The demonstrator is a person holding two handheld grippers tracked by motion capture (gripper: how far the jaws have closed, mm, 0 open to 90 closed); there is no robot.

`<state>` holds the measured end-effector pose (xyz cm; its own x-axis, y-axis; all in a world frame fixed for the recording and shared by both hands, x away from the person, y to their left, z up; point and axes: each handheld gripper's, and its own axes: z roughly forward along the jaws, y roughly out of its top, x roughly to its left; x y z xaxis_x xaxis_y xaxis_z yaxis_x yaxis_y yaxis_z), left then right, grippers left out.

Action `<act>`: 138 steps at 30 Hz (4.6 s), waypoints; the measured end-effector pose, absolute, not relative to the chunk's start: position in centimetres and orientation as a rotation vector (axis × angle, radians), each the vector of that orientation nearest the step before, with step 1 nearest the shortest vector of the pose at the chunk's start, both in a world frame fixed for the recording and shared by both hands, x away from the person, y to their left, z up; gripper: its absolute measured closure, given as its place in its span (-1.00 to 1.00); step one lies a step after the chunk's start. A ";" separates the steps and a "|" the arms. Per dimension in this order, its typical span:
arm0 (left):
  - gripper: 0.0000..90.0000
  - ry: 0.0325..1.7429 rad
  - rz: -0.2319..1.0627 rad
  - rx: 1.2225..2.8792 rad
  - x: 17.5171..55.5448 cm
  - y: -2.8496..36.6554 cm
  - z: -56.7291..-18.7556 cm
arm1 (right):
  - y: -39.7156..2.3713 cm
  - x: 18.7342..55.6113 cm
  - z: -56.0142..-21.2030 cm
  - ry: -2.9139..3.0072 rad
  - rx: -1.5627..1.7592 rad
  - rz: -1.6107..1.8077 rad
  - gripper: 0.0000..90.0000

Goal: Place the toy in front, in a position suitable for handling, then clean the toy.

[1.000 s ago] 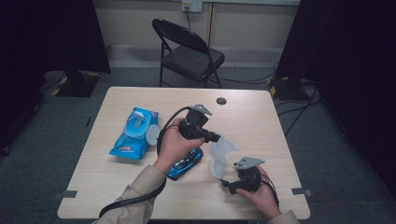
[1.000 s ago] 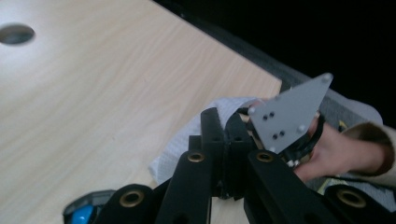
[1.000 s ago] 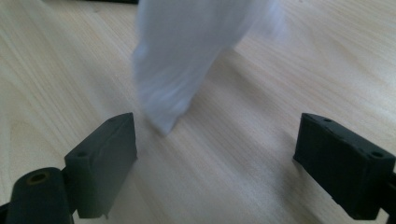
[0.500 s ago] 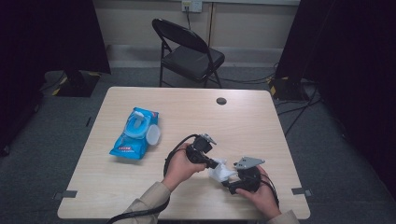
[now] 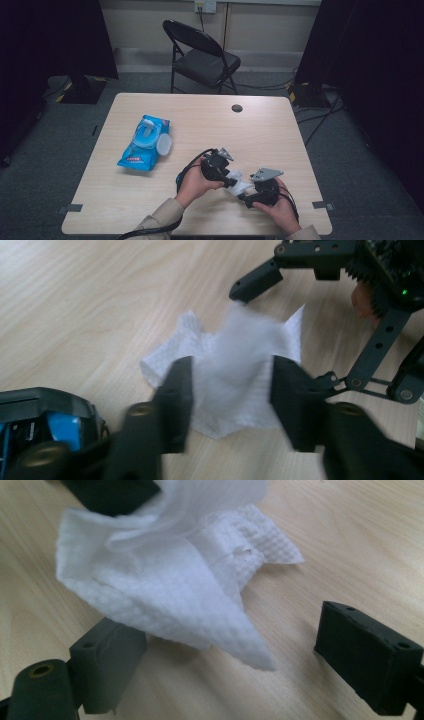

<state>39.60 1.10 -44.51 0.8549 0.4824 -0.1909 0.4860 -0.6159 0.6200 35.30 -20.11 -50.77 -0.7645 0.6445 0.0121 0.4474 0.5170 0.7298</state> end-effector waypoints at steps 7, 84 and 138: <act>-0.43 0.717 0.026 2.292 39.7 3.2 -43.6 | -20.1 35.3 -50.8 2.499 0.921 1.090 -0.73; -0.46 0.725 0.298 2.202 36.8 14.2 -50.6 | -18.0 35.1 -45.9 2.505 0.940 1.275 0.01; -0.47 0.721 0.296 2.206 36.9 14.2 -50.6 | -15.5 36.6 -45.5 2.540 1.094 1.290 0.92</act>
<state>36.90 14.17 -50.60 0.8119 0.5835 -0.0192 0.4015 -0.5343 0.7439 36.62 -15.53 -45.49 -0.7395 0.6335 0.2277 0.5575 0.3867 0.7346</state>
